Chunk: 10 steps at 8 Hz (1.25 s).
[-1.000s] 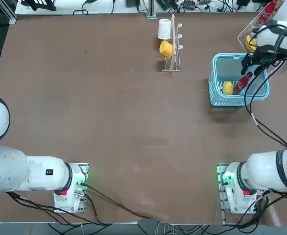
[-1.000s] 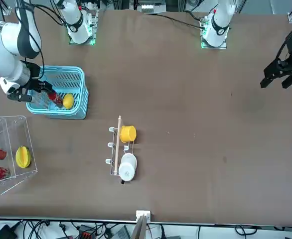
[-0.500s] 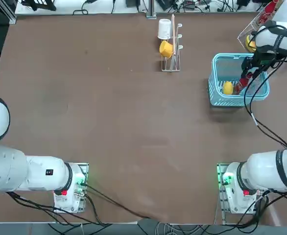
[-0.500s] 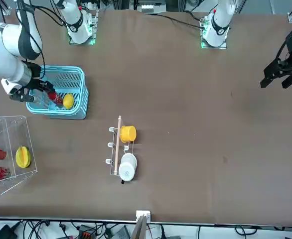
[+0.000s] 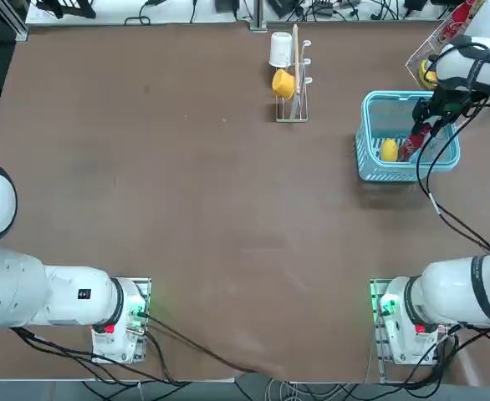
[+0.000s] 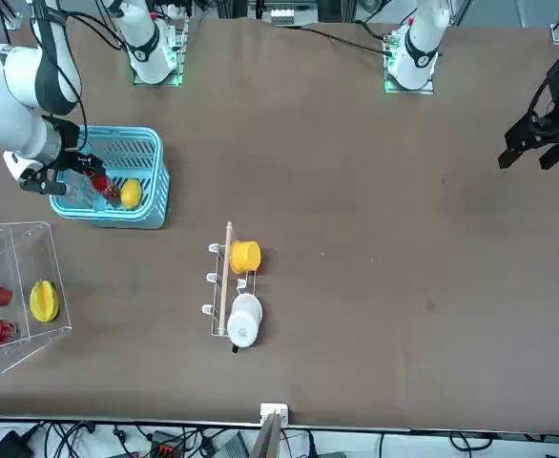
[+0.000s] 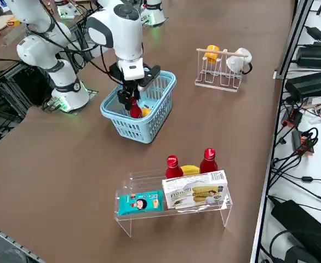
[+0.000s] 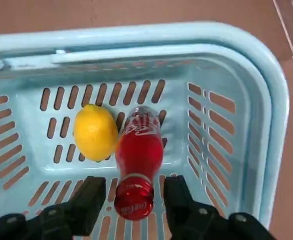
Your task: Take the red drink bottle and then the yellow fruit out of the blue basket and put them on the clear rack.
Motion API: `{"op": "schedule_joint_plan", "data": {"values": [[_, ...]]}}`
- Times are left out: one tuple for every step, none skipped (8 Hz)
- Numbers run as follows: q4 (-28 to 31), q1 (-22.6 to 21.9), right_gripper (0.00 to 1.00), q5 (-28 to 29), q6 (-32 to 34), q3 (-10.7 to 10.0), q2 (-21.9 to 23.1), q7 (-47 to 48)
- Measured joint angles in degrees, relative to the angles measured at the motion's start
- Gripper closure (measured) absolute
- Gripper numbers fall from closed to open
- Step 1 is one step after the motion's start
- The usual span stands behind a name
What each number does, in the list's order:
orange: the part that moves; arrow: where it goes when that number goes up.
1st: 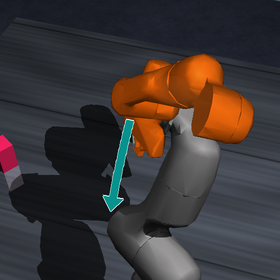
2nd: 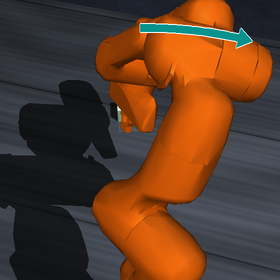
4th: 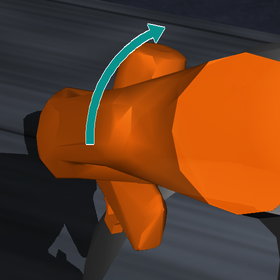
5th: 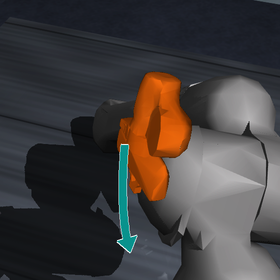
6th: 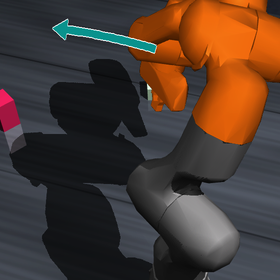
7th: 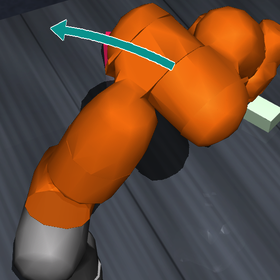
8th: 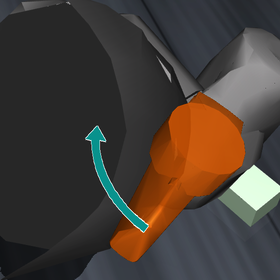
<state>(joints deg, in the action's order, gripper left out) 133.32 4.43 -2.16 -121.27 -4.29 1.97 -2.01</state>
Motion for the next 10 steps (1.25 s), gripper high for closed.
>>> {"op": "schedule_joint_plan", "data": {"values": [[0.0,0.0,0.29,0.0,0.0,0.0,0.0,0.0],[-0.1,0.0,0.31,0.0,0.0,0.0,0.0,0.0],[-0.1,0.0,0.31,0.0,0.0,0.0,0.0,0.0],[-0.1,0.0,0.34,0.0,-0.1,0.0,0.0,0.0],[-0.1,0.0,0.40,0.0,-0.1,0.0,0.0,0.0],[-0.2,0.0,0.42,0.0,-0.1,0.0,0.0,0.0],[-0.3,0.0,0.46,0.0,-0.1,0.0,0.0,0.0],[-0.4,0.0,0.63,0.0,-0.1,0.0,0.0,0.1],[-0.5,0.0,0.64,0.0,-0.1,0.0,0.0,0.1],[-0.6,0.0,0.64,0.0,0.0,0.0,0.0,0.1]]}}
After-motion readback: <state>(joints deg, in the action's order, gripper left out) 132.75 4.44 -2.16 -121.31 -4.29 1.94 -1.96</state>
